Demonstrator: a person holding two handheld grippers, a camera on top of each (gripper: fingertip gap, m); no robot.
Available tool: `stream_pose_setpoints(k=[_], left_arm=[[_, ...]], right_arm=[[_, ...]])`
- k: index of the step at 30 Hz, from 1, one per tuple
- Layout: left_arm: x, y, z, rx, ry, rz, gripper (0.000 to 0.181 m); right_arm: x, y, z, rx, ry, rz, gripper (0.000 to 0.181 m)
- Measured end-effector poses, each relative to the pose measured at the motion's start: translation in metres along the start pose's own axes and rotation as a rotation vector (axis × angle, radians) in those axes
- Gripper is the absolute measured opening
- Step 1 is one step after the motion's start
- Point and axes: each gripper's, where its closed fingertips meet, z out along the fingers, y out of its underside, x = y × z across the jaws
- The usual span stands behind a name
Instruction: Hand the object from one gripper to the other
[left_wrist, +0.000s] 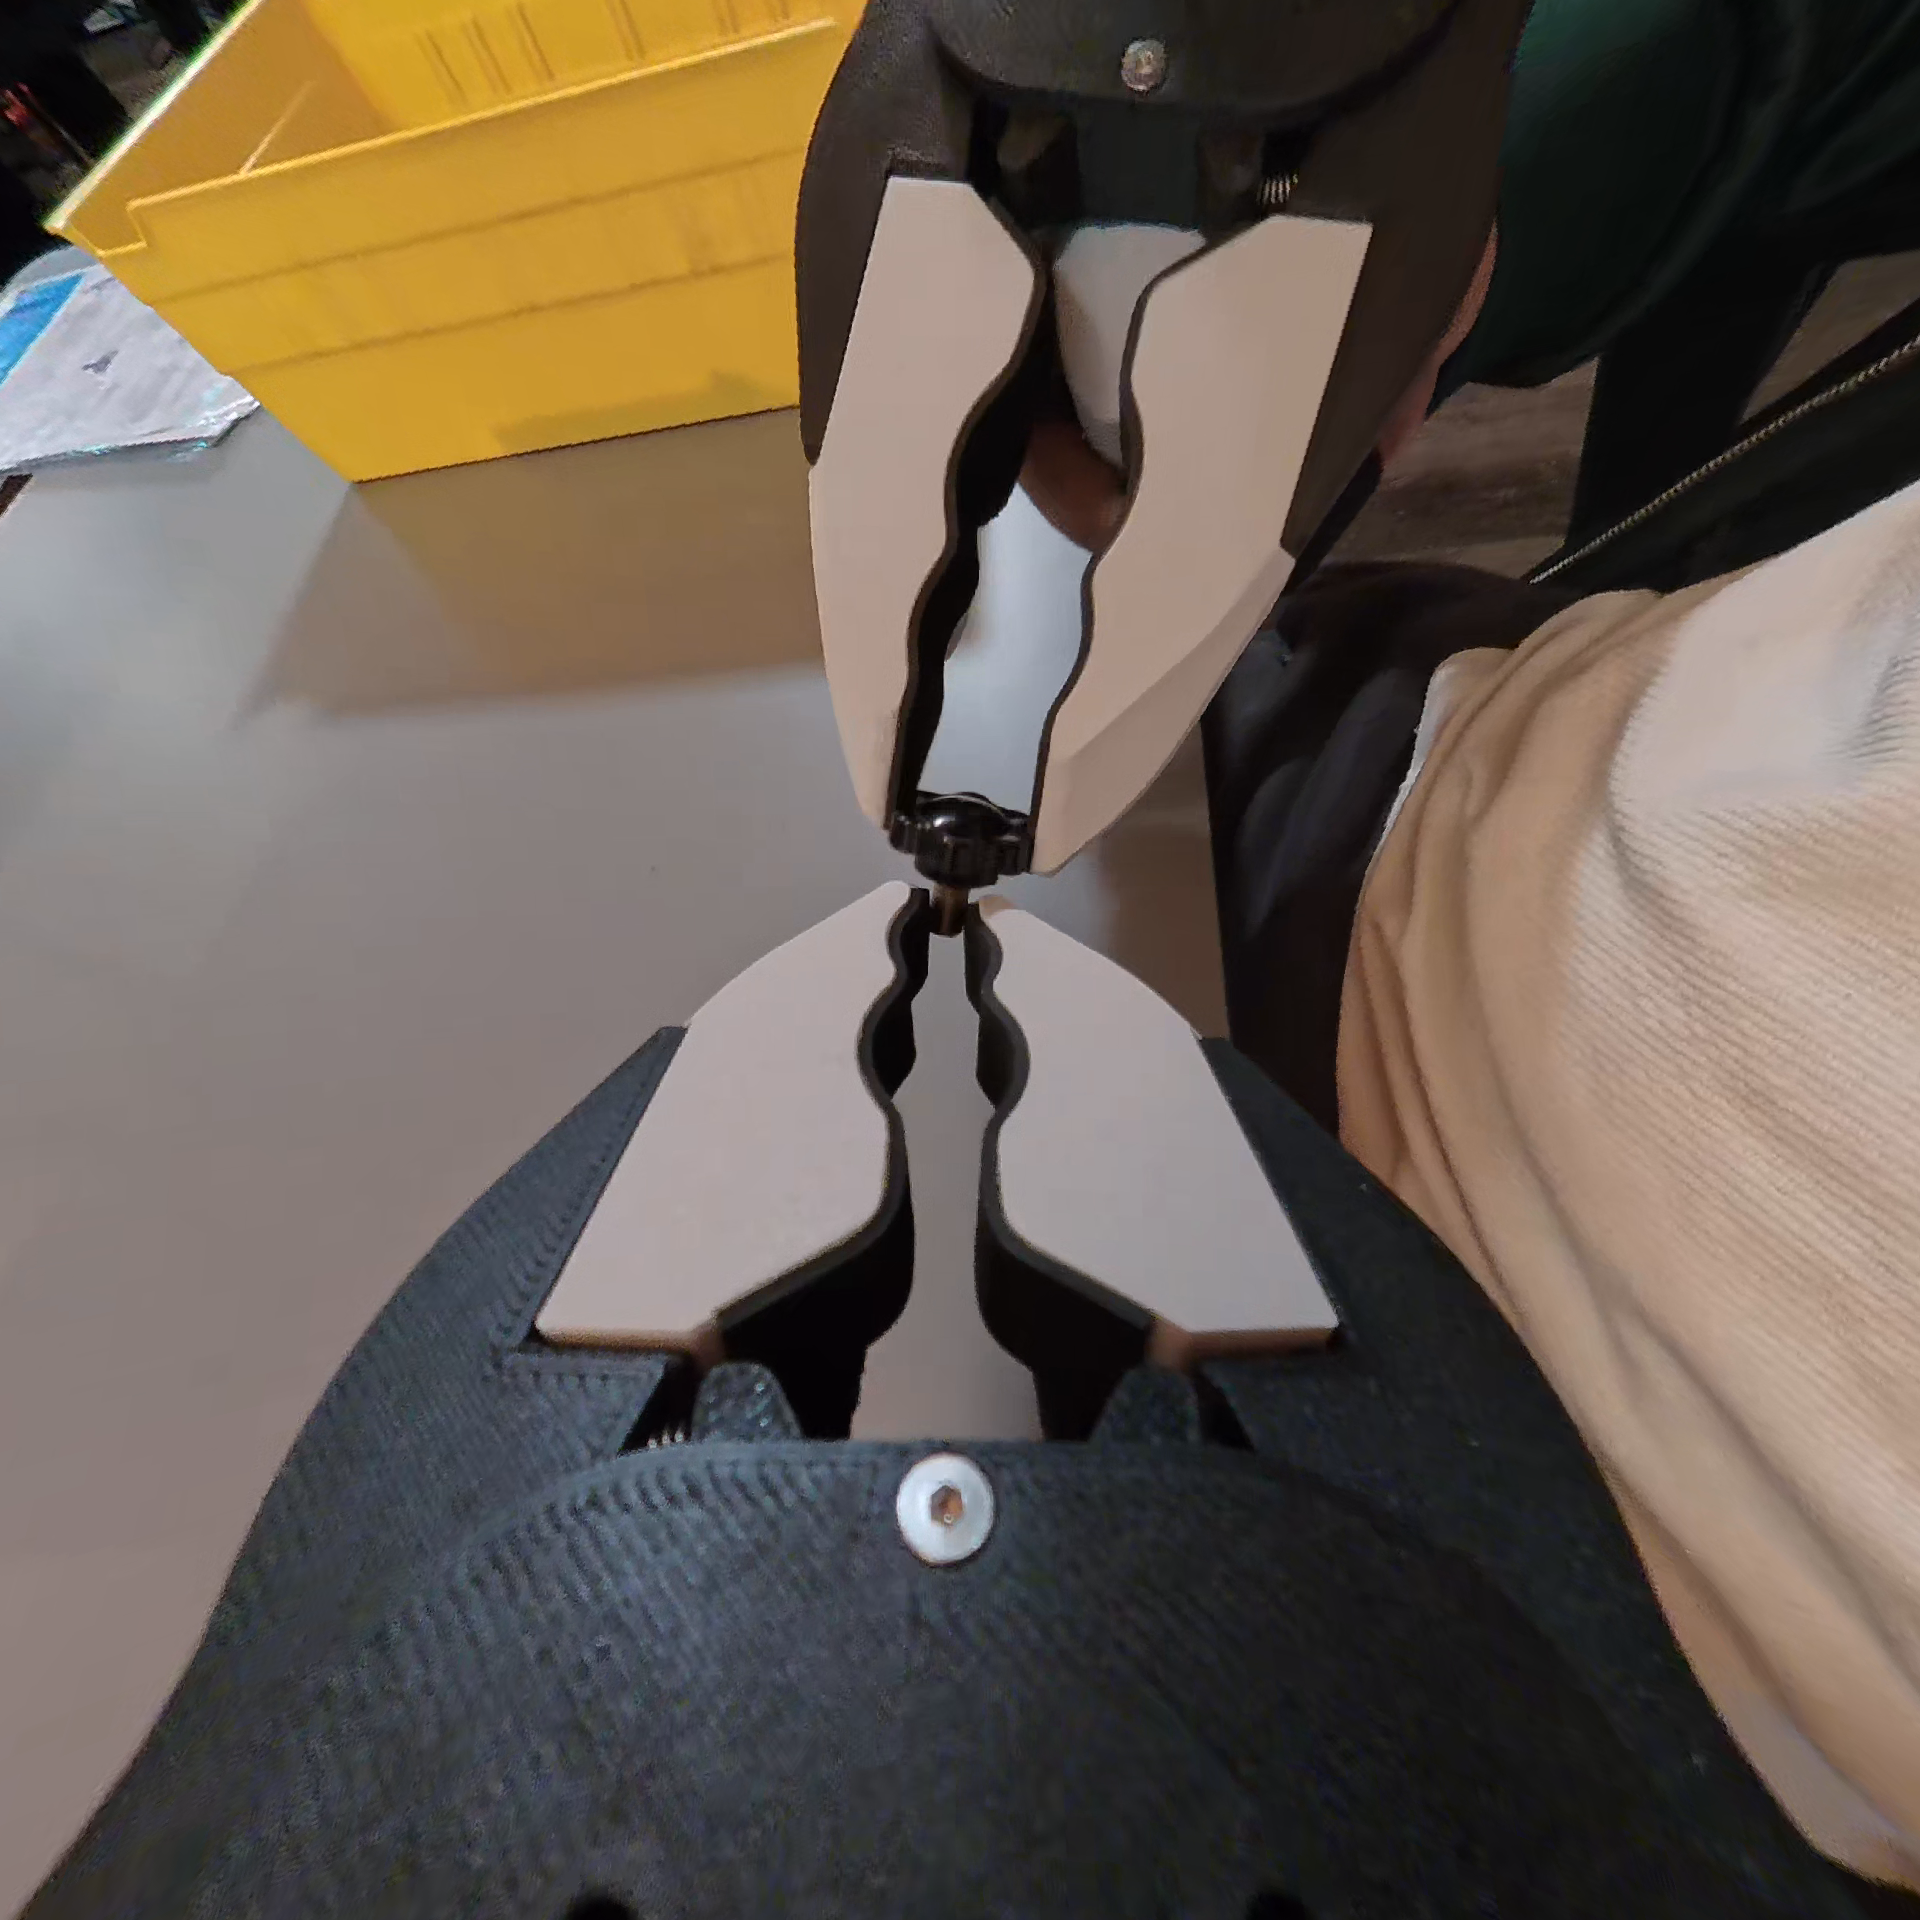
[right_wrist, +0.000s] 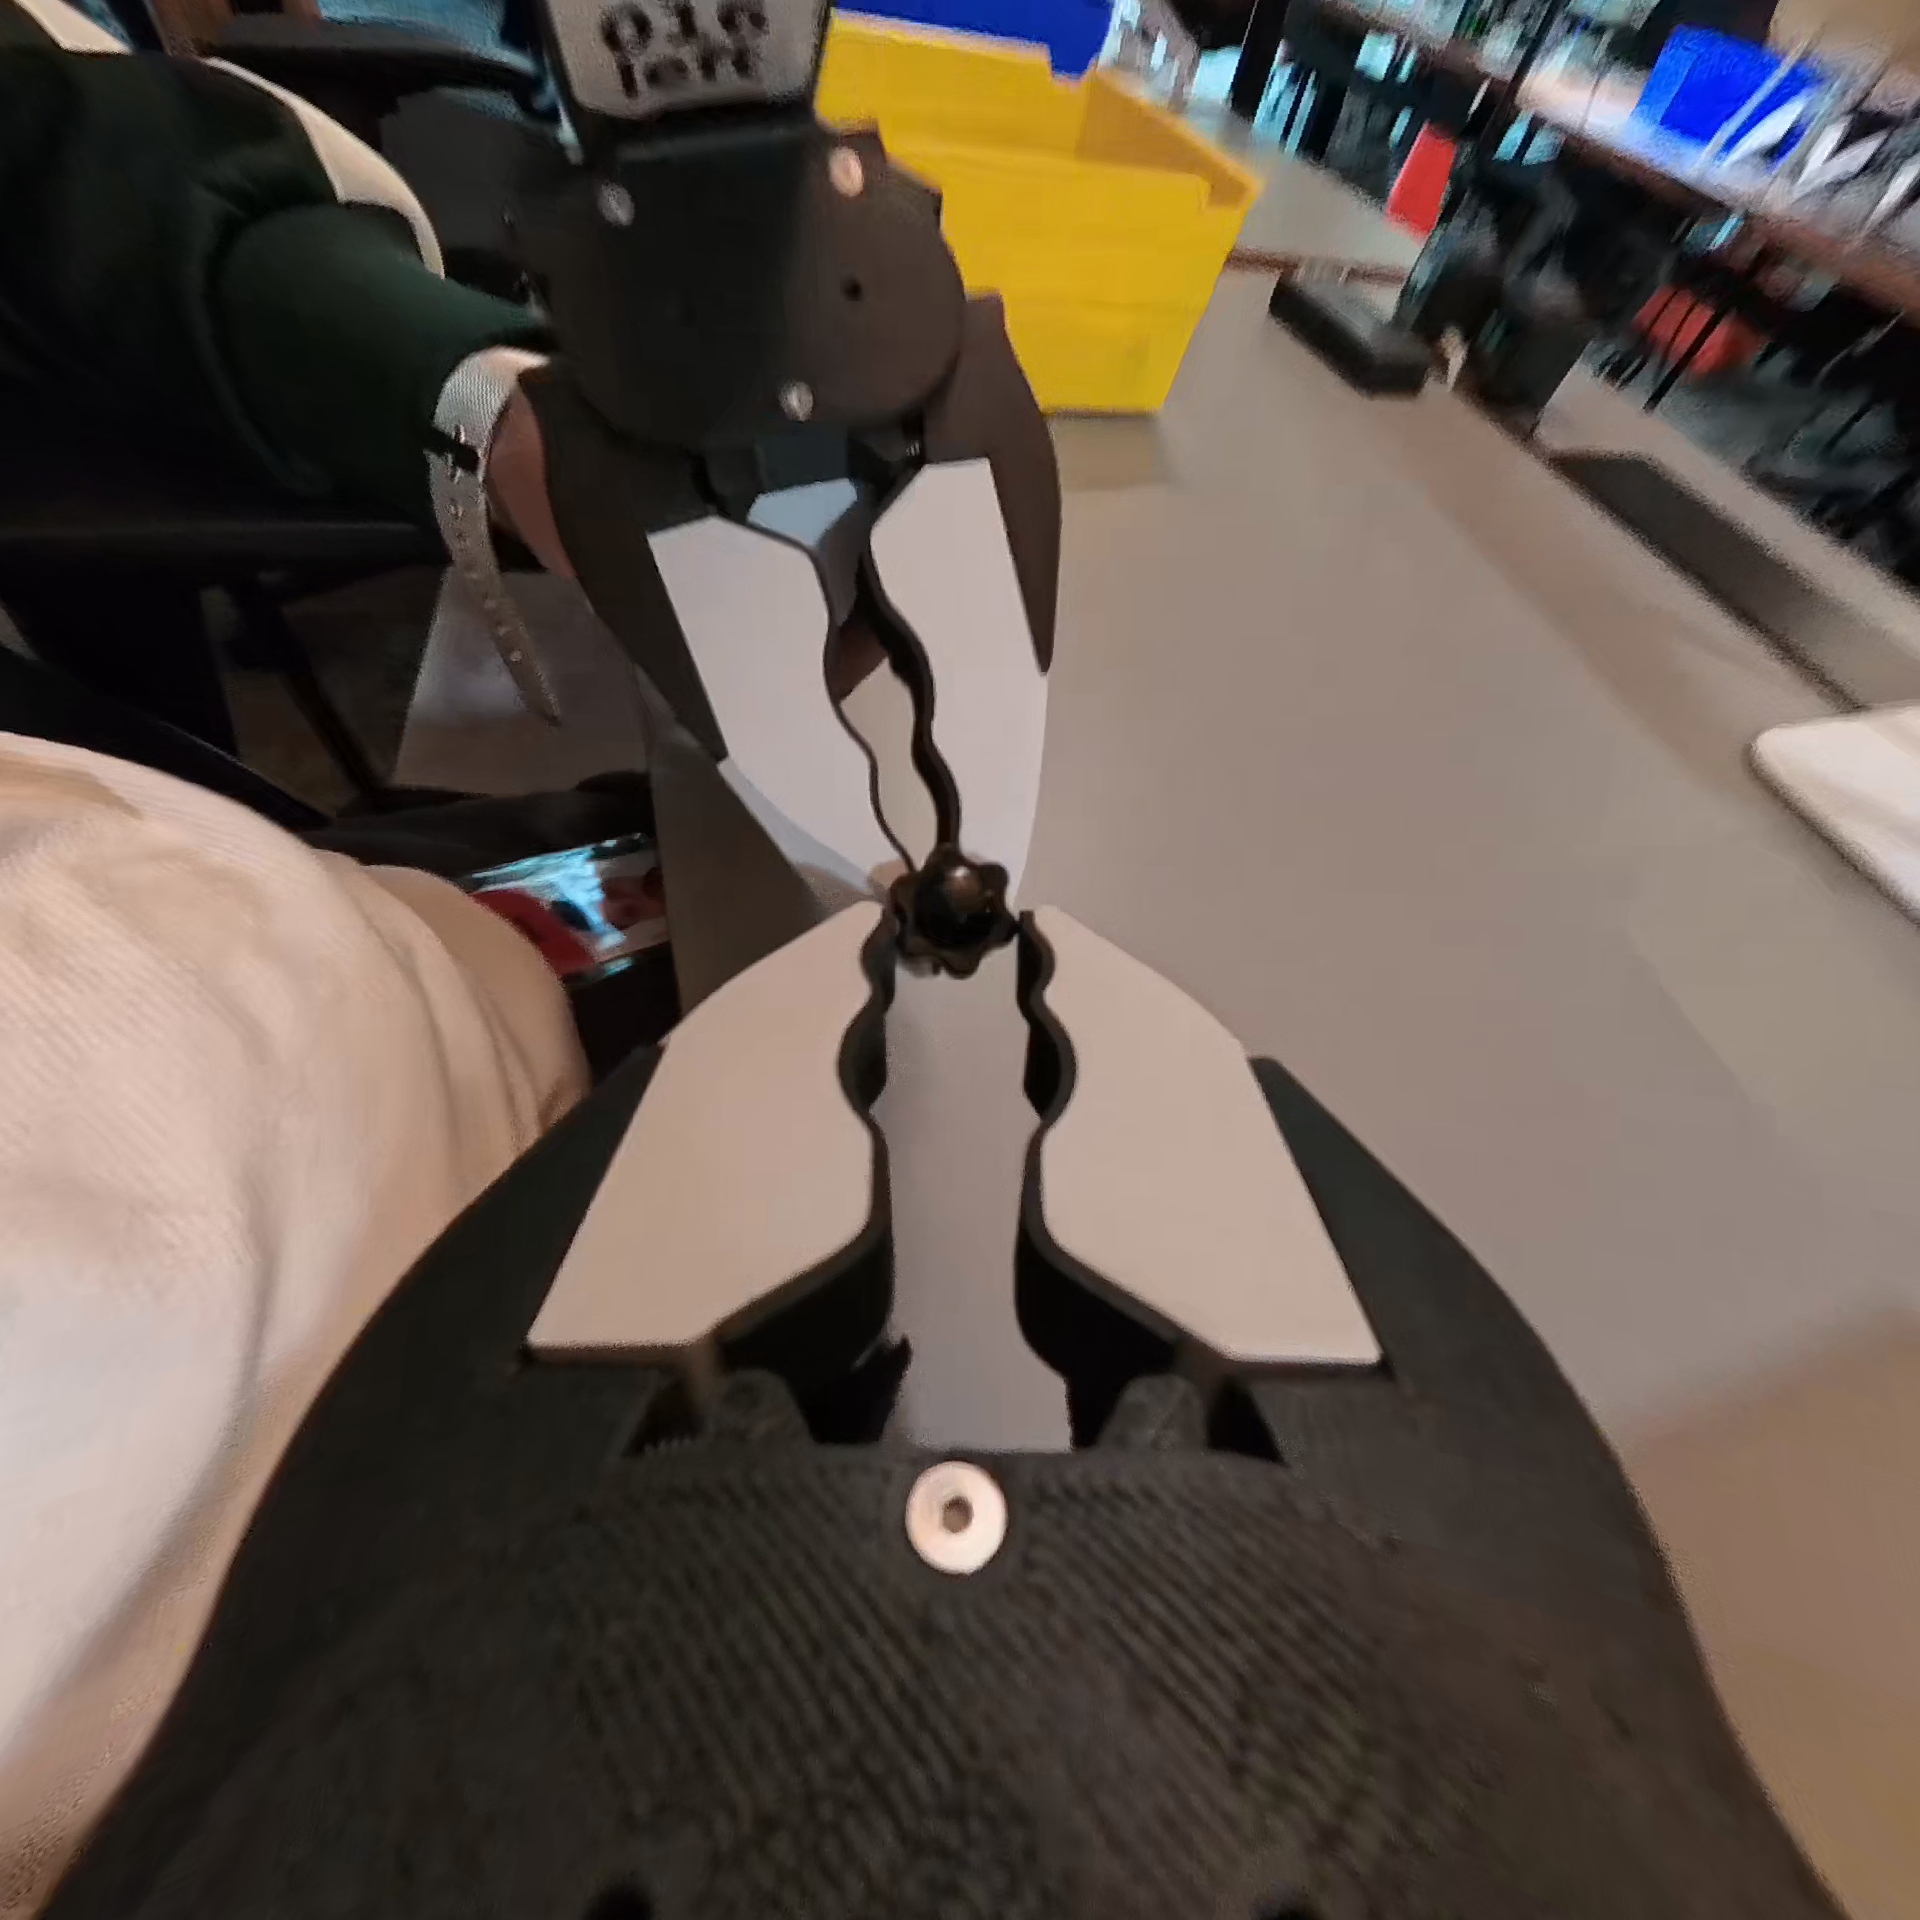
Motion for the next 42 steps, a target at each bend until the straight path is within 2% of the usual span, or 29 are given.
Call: stream_pose_setpoints(k=[1, 5, 9, 14, 23, 35, 42], left_arm=[[0.0, -0.001, 0.0, 0.015, 0.006, -0.021, 0.005], [-0.004, -0.009, -0.003, 0.109, 0.041, -0.137, 0.005], [-0.007, -0.021, -0.011, 0.23, 0.115, -0.272, 0.005], [-0.008, -0.034, -0.021, 0.353, 0.167, -0.336, 0.004], [-0.005, -0.044, -0.021, 0.413, 0.151, -0.316, 0.004], [0.0, -0.05, -0.021, 0.438, 0.16, -0.325, 0.004], [0.001, -0.05, -0.021, 0.438, 0.163, -0.319, 0.004]], right_arm=[[0.003, -0.003, 0.0, 0.026, 0.022, -0.039, 0.024], [0.013, -0.014, -0.004, 0.105, 0.111, -0.115, 0.043], [0.015, -0.03, -0.013, 0.222, 0.105, -0.073, 0.054], [0.017, -0.041, -0.021, 0.349, 0.023, 0.107, 0.05], [0.019, -0.045, -0.018, 0.42, -0.034, 0.309, 0.047], [0.007, -0.048, -0.017, 0.423, -0.087, 0.26, 0.023], [0.006, -0.048, -0.018, 0.428, -0.103, 0.256, 0.023]])
